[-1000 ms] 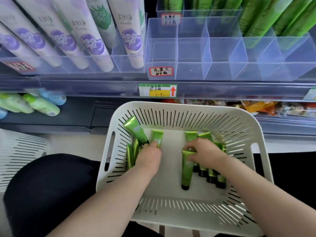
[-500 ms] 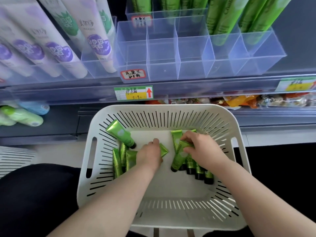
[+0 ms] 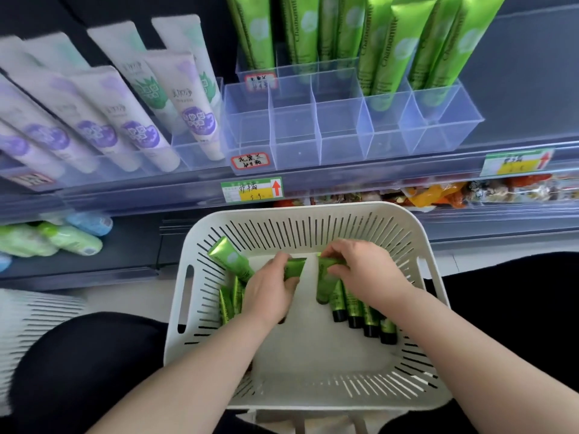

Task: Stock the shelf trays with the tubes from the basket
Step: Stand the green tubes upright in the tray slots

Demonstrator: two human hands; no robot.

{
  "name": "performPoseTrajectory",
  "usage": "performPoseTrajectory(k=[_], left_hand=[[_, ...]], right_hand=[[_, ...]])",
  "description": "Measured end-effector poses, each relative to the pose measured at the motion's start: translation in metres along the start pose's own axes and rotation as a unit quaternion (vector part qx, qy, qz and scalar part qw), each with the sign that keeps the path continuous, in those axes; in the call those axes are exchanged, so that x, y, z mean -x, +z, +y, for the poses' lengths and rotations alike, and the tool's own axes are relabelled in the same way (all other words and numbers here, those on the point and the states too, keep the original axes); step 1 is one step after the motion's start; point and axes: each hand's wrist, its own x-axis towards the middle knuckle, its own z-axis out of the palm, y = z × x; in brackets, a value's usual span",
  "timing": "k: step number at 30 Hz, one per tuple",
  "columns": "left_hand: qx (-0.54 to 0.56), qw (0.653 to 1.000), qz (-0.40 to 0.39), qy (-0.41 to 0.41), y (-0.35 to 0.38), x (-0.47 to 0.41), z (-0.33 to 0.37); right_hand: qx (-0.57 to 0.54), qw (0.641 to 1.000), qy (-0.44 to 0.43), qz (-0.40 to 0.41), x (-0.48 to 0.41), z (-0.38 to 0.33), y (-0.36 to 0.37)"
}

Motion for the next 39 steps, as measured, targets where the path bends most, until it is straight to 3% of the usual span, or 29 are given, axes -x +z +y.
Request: performPoseTrajectory(k=[9,16,26,32,39], left_hand=[[0.082,0.988,0.127,0.037,-0.068,-0.004,0.048],[0.128,0.965,0.196,0.119,-0.141,-0.010,0.106],[0.151,0.921,0.334,0.130,-0.225,-0.030,0.157],[0.153,0.926,0.316,0.141,-0.237,-0.050,0.162],[0.163,0.925,0.310,0.149,-0.241,-0.082,0.160]], right_hand=[[0.019,0.989,-0.071,0.129,0.016,-0.025,-0.067],[0.025,0.966,-0.105,0.236,0.022,-0.057,-0.139],[0.068,0.890,-0.141,0.428,-0.020,-0.100,-0.222],[0.156,0.892,-0.122,0.406,-0.071,-0.092,-0.220],[0.238,0.920,-0.081,0.302,-0.099,-0.077,-0.213]])
